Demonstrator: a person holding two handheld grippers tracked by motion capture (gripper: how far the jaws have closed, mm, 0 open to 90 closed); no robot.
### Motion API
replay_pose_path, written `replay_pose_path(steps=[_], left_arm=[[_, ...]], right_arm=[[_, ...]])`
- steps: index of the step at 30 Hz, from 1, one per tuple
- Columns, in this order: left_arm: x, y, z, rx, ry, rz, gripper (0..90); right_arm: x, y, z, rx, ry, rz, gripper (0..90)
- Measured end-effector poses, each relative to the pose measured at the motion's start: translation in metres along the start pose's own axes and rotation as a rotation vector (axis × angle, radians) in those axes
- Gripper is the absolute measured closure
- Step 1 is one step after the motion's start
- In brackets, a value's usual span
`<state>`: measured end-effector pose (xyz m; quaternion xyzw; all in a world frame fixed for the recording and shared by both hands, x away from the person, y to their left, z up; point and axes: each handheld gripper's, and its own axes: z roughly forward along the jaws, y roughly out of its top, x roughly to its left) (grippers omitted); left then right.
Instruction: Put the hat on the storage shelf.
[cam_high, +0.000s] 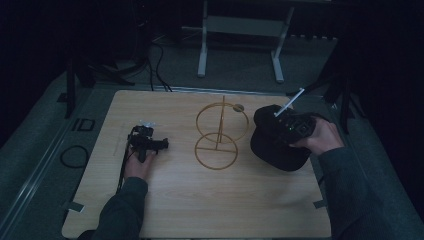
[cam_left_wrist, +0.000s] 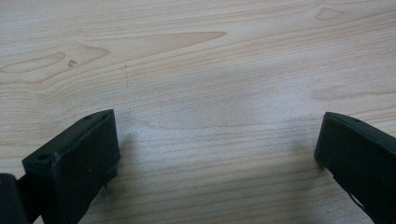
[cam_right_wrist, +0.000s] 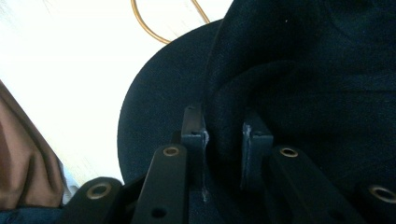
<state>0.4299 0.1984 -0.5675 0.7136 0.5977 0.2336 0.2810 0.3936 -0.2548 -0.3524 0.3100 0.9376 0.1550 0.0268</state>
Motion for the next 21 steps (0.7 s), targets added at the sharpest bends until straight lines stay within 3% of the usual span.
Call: replay_pose_path(steps=[21], left_arm=[[0.000,0.000,0.000,-0.002,-0.001,-0.002,0.0]], right_arm=[[-0.002,0.014,-0.030,-0.052,0.005,-0.028,75.3]])
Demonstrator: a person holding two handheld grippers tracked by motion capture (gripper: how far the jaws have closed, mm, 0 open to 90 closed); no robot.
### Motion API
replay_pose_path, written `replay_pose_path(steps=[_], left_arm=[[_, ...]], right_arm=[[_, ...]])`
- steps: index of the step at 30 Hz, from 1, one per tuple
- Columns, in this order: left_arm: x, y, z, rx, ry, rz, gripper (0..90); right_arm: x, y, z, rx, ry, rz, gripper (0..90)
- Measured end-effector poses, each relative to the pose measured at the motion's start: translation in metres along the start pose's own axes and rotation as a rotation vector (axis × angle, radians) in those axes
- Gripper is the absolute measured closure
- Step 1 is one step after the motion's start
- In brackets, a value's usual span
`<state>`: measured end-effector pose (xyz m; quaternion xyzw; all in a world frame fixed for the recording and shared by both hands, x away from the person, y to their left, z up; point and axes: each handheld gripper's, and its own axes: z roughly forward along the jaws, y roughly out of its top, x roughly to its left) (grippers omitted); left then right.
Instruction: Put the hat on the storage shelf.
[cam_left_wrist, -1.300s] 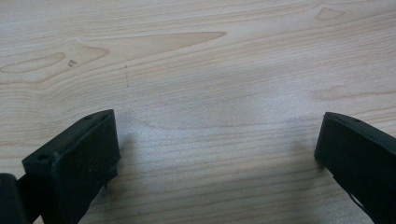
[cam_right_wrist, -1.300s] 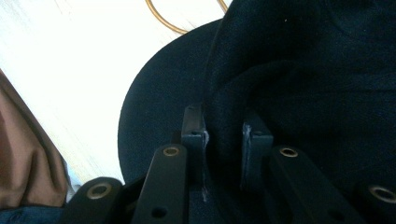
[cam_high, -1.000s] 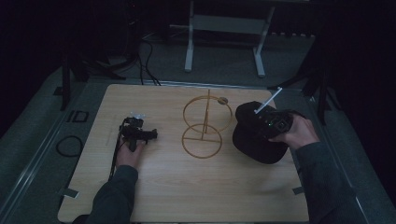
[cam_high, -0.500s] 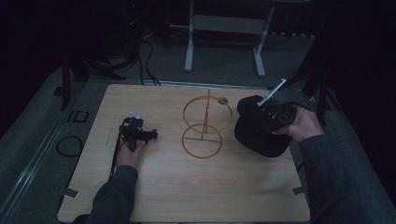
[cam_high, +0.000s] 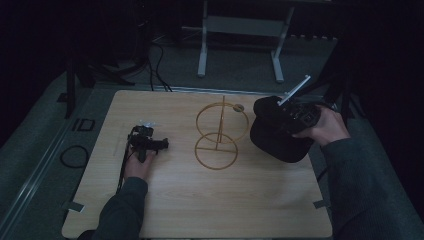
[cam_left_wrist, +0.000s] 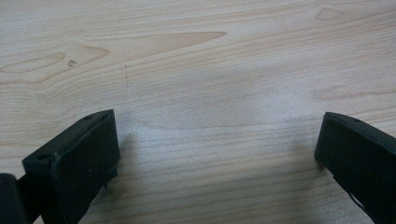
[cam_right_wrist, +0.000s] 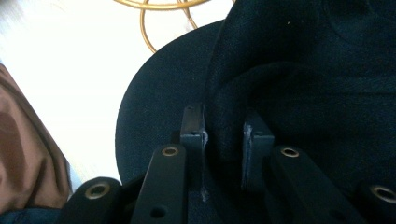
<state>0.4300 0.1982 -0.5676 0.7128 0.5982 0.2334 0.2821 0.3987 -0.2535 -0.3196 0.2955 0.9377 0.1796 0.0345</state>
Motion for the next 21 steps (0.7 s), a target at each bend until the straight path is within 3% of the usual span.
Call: replay_pose_path(steps=[21], left_arm=[[0.000,0.000,0.000,-0.001,0.000,0.000,0.0]], right_arm=[[0.005,0.011,-0.015,-0.005,-0.015,-0.038,75.1]])
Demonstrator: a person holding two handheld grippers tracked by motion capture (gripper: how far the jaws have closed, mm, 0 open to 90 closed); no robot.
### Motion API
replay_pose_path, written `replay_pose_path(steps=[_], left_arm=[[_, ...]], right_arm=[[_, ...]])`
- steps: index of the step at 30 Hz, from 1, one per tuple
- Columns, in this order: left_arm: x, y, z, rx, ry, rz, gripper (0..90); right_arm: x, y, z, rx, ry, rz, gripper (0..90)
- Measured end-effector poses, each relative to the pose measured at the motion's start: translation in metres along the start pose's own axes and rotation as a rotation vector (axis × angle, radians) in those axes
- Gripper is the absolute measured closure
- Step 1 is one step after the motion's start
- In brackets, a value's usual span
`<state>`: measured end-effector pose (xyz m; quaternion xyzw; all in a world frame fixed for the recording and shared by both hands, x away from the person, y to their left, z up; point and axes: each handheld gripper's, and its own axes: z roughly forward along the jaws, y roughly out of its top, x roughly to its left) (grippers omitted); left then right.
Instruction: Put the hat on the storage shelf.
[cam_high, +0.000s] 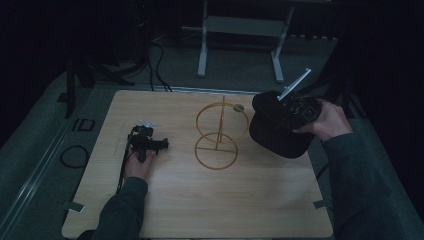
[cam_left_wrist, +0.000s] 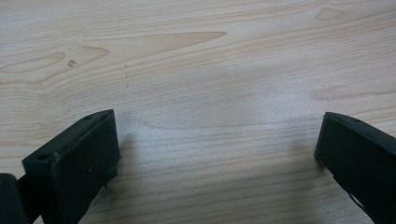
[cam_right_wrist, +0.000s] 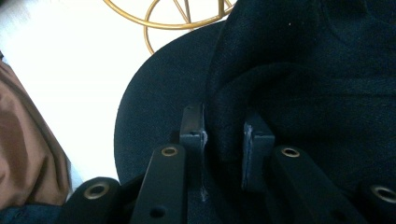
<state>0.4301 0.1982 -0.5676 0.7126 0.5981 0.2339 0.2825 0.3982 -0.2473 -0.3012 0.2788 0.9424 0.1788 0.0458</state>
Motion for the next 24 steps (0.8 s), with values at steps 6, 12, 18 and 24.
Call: replay_pose_path(steps=[6,12,18,24], left_arm=[[0.000,0.000,0.000,0.000,0.000,0.000,0.0],[0.000,0.000,0.000,0.000,0.000,0.000,0.0],[0.000,0.000,0.000,0.001,-0.001,0.000,0.0],[0.000,0.000,0.000,0.001,0.000,0.000,0.0]], right_arm=[[0.004,0.006,-0.003,0.003,0.004,-0.021,75.1],[0.006,0.009,-0.006,0.003,-0.005,-0.033,75.1],[0.006,0.010,-0.011,-0.016,-0.008,-0.036,75.2],[0.008,0.013,-0.019,-0.032,-0.012,-0.044,75.1]])
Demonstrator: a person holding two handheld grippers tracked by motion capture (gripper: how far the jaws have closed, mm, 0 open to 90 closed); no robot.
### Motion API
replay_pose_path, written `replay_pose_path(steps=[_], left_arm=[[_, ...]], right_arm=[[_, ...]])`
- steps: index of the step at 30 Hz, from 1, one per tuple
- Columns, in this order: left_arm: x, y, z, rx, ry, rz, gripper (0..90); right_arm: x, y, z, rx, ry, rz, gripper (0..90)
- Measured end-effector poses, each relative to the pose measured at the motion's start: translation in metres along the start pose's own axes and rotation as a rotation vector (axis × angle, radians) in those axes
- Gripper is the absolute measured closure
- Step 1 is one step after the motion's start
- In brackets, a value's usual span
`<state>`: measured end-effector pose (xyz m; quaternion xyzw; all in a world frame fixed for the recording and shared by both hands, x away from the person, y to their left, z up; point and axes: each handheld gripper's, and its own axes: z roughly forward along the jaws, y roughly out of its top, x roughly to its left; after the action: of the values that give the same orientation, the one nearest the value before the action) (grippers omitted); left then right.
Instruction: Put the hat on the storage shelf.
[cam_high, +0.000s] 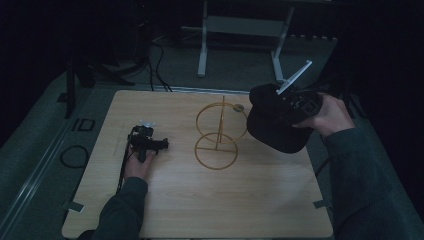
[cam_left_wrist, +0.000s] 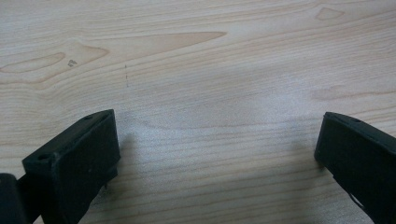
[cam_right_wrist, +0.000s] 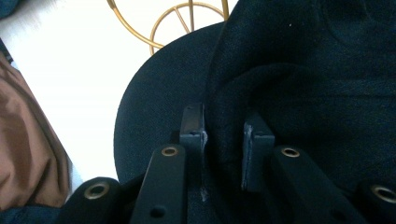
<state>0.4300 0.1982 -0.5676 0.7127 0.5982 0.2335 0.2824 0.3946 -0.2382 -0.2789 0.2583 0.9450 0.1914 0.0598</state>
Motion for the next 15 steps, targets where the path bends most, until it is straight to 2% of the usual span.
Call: replay_pose_path(steps=[15], left_arm=[[0.0000,0.0000,0.0000,0.000,0.000,0.000,0.0]], right_arm=[[0.0068,0.0097,-0.0082,-0.041,0.002,-0.034,74.8]])
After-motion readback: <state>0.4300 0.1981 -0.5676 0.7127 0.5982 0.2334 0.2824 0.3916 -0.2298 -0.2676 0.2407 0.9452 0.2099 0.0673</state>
